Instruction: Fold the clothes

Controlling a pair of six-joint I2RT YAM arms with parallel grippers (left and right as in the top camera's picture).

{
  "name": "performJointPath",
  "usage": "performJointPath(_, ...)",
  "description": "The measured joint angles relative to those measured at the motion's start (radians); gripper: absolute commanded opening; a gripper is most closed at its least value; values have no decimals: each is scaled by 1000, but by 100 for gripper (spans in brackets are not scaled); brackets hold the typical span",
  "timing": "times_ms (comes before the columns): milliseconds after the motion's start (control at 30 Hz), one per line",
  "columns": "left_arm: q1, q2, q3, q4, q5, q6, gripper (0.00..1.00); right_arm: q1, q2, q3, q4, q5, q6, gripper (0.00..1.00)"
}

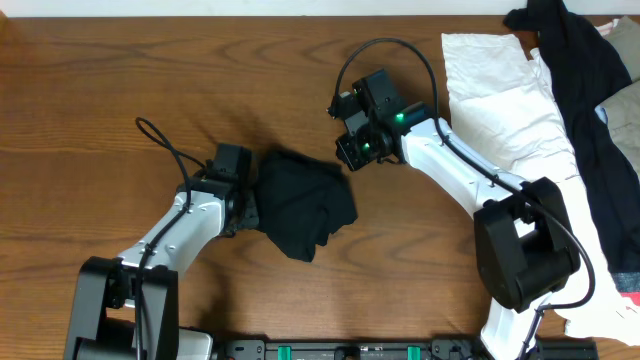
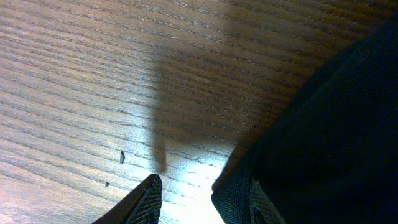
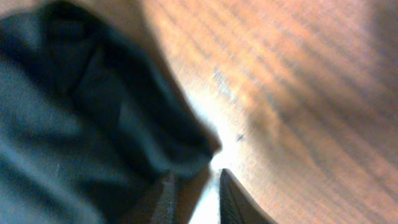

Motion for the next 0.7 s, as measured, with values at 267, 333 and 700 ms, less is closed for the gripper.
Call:
performJointPath(267, 0, 0, 0, 1, 0, 0, 46, 0, 0, 0, -124, -140, -51, 49)
performJointPath(333, 0, 0, 0, 1, 0, 0, 46, 0, 0, 0, -128, -153, -59, 50)
performJointPath(700, 0, 0, 0, 1, 0, 0, 46, 82, 0, -8, -117, -159, -71, 43)
